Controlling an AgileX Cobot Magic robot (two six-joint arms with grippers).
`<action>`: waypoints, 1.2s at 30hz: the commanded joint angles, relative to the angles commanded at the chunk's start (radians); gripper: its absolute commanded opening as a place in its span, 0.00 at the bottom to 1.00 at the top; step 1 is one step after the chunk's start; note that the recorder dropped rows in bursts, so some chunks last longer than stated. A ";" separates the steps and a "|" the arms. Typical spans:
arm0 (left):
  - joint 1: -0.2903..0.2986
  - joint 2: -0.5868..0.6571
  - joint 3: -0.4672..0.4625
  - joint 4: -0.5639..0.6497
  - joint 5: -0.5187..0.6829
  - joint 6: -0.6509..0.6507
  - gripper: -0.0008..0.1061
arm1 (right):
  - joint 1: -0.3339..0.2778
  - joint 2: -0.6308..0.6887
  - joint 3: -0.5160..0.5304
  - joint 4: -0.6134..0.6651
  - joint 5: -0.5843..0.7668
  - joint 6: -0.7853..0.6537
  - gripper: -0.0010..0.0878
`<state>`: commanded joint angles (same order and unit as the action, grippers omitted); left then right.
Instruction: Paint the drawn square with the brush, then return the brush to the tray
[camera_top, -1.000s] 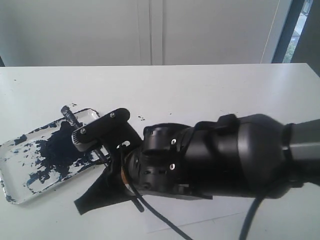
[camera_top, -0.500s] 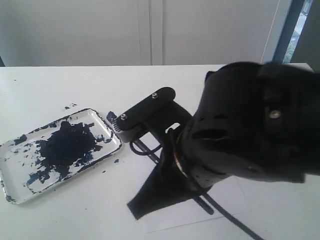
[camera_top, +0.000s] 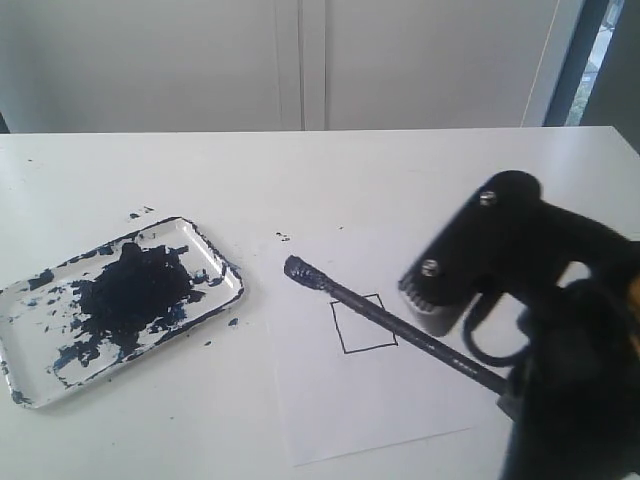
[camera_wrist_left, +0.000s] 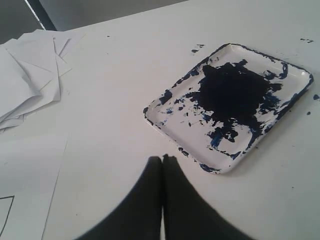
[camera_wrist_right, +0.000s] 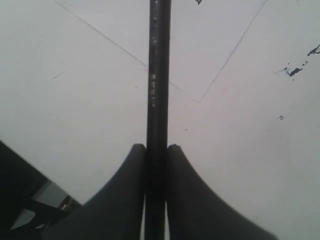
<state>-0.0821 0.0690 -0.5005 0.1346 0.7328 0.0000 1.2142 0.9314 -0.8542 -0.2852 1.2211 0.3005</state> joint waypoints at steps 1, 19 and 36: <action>0.000 0.000 0.000 0.000 0.000 0.000 0.01 | 0.000 -0.025 0.014 0.000 0.000 -0.016 0.01; 0.000 0.000 0.000 0.000 0.000 0.000 0.01 | 0.000 -0.289 0.271 -0.022 -0.021 0.111 0.01; 0.000 0.000 0.000 0.000 0.000 0.000 0.01 | 0.000 -0.289 0.273 -0.031 -0.183 0.114 0.01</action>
<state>-0.0821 0.0690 -0.5005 0.1346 0.7328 0.0000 1.2142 0.6423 -0.5814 -0.3160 1.0384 0.4149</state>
